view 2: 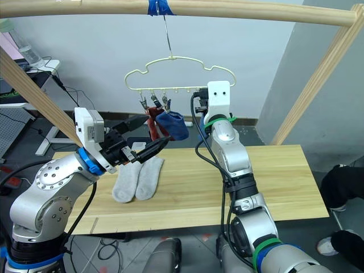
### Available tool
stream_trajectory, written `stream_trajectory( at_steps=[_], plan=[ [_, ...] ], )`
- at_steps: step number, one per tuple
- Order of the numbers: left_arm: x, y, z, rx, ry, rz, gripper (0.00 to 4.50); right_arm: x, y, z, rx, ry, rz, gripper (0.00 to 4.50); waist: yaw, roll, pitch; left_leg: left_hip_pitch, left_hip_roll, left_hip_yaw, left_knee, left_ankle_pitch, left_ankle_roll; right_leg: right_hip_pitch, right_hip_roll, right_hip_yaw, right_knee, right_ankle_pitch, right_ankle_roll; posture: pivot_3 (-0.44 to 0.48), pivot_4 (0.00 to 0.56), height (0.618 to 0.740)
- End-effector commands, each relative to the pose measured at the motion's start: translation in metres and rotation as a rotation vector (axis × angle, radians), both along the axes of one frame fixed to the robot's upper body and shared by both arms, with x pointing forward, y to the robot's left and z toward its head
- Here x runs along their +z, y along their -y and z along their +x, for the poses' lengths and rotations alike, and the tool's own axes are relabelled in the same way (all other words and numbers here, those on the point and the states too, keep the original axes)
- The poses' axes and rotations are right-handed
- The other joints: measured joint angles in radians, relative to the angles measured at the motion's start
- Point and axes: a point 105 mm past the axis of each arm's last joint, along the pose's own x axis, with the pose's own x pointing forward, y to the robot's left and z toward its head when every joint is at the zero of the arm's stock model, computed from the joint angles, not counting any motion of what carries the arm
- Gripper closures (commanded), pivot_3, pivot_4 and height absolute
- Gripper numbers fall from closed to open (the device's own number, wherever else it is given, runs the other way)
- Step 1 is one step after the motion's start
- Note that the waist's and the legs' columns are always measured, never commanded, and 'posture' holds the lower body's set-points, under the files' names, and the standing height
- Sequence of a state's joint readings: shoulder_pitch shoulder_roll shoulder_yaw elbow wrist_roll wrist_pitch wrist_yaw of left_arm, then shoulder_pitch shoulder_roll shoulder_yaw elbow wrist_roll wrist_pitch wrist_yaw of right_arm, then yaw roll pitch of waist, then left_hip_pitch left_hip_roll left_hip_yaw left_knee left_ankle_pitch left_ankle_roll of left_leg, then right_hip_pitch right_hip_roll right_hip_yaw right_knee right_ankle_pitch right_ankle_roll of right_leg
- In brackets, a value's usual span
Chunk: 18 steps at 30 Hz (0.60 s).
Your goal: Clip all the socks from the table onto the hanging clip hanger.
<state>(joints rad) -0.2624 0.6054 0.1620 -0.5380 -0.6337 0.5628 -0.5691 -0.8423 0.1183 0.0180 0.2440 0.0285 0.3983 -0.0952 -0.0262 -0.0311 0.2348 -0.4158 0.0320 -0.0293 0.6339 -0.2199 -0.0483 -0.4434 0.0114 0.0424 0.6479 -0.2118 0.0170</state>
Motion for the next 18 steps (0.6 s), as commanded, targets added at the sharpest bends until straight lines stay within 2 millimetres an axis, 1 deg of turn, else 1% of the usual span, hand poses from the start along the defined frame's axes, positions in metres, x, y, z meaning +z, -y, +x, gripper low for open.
stream_trajectory(
  at_steps=[1,18],
  plan=[
    [0.0061,0.0036,-0.0048,-0.01,0.039,0.005,0.0,0.0154,-0.0007,-0.001,0.004,0.051,0.02,2.93,0.0,0.0,0.0,0.0,0.0,0.0,0.0,0.0,0.0,0.0,0.0,0.0,0.0,0.0,0.0,0.101,0.24,0.74],
    [0.0049,0.0046,-0.0045,-0.01,0.038,0.007,0.0,0.0145,0.0021,0.0,-0.004,0.048,0.013,2.93,0.0,0.0,0.0,0.0,0.0,0.0,0.0,0.0,0.0,0.0,0.0,0.0,0.0,0.0,0.0,0.098,0.241,0.74]
  ],
)
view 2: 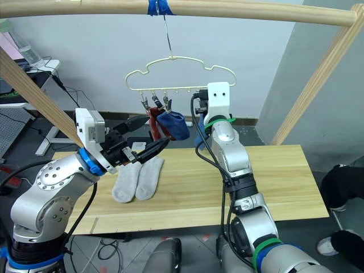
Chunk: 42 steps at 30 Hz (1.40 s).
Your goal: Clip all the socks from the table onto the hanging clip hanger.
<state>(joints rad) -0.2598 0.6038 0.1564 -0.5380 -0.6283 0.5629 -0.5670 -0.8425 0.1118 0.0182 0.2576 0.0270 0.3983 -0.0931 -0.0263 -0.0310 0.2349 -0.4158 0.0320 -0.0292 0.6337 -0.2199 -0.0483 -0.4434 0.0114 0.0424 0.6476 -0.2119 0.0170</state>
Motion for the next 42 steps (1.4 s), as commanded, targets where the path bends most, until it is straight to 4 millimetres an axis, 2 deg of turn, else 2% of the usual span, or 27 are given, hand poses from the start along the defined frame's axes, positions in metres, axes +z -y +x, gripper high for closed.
stream_trajectory(
  at_steps=[1,42],
  plan=[
    [0.007,0.004,-0.005,-0.012,0.042,0.005,0.0,0.018,0.001,-0.002,-0.001,0.059,0.022,2.93,0.0,0.0,0.0,0.0,0.0,0.0,0.0,0.0,0.0,0.0,0.0,0.0,0.0,0.0,0.0,0.098,0.241,0.74],
    [0.006,0.008,-0.005,-0.024,0.047,0.003,0.0,0.014,0.025,-0.005,-0.07,0.057,0.032,2.93,0.0,0.0,0.0,0.0,0.0,0.0,-0.001,0.0,0.0,0.0,0.0,0.0,-0.001,0.0,0.0,0.088,0.229,0.74]
  ],
)
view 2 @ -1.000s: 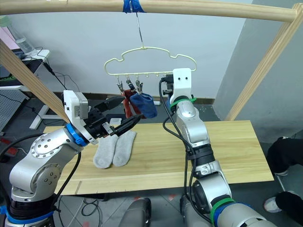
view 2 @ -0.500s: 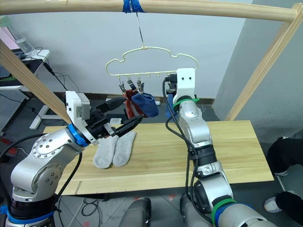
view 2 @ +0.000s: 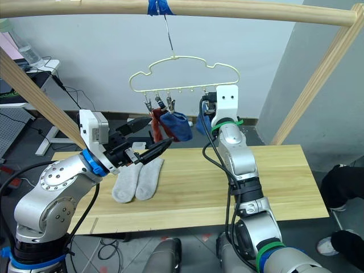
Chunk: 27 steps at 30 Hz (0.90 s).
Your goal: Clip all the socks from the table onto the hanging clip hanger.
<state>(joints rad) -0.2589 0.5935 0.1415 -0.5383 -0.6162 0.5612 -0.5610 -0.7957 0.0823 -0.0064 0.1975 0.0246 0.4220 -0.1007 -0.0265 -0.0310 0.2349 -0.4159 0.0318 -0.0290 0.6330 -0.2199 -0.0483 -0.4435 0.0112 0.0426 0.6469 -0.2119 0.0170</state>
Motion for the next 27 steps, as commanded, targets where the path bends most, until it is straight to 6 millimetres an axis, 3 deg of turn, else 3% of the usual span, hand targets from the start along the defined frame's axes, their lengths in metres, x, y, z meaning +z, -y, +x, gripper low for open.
stream_trajectory(
  at_steps=[1,10,27],
  plan=[
    [0.009,0.005,-0.006,-0.023,0.051,0.002,0.0,0.02,0.003,-0.004,-0.012,0.066,0.025,2.93,0.0,0.0,0.0,0.0,0.0,0.0,0.0,0.0,0.0,0.0,0.0,0.0,0.0,0.0,0.0,0.088,0.229,0.74],
    [0.009,0.005,-0.007,-0.021,0.052,0.002,0.0,0.023,-0.011,-0.012,0.089,0.09,0.009,2.93,0.0,0.0,0.0,0.0,0.0,0.0,0.0,0.0,0.0,0.0,0.0,0.0,0.0,0.0,0.0,0.088,0.236,0.74],
    [0.009,0.007,-0.006,-0.026,0.05,0.003,0.0,0.006,-0.009,-0.009,0.065,0.04,-0.055,2.93,0.0,0.0,0.0,0.0,0.0,0.0,0.0,0.0,0.0,0.0,0.0,0.0,0.0,0.0,0.0,0.084,0.239,0.74]
  ],
)
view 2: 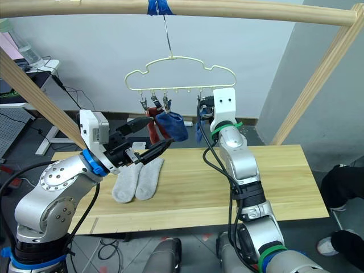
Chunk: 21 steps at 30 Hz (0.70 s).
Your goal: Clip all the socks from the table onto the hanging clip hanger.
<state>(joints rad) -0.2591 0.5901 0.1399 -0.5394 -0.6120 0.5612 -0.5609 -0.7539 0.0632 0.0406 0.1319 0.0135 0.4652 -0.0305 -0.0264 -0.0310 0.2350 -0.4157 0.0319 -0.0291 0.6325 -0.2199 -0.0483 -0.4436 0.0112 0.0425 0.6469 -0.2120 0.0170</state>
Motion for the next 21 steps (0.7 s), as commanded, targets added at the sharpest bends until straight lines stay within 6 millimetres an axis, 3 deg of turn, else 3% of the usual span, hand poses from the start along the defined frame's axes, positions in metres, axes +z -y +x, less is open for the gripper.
stream_trajectory(
  at_steps=[1,8,21],
  plan=[
    [0.009,0.006,-0.006,-0.027,0.049,0.003,0.0,0.011,-0.001,0.0,-0.01,0.044,0.003,2.93,0.0,0.0,0.0,0.0,0.0,0.0,0.0,0.0,0.0,0.0,0.0,0.0,0.0,0.0,0.0,0.086,0.239,0.74],
    [0.009,0.007,-0.005,-0.026,0.053,0.002,0.0,0.009,0.003,0.009,-0.065,0.029,0.012,2.93,0.0,0.0,0.0,0.0,0.0,0.0,0.0,0.0,0.0,0.0,0.0,0.0,0.0,0.0,0.0,0.09,0.238,0.74],
    [0.008,0.007,-0.007,-0.023,0.05,0.002,0.0,0.024,0.001,0.011,-0.073,0.075,0.046,2.93,0.0,0.0,0.0,0.0,0.0,0.0,0.0,0.0,0.0,0.0,0.0,0.0,0.0,0.0,0.0,0.092,0.239,0.74]
  ],
)
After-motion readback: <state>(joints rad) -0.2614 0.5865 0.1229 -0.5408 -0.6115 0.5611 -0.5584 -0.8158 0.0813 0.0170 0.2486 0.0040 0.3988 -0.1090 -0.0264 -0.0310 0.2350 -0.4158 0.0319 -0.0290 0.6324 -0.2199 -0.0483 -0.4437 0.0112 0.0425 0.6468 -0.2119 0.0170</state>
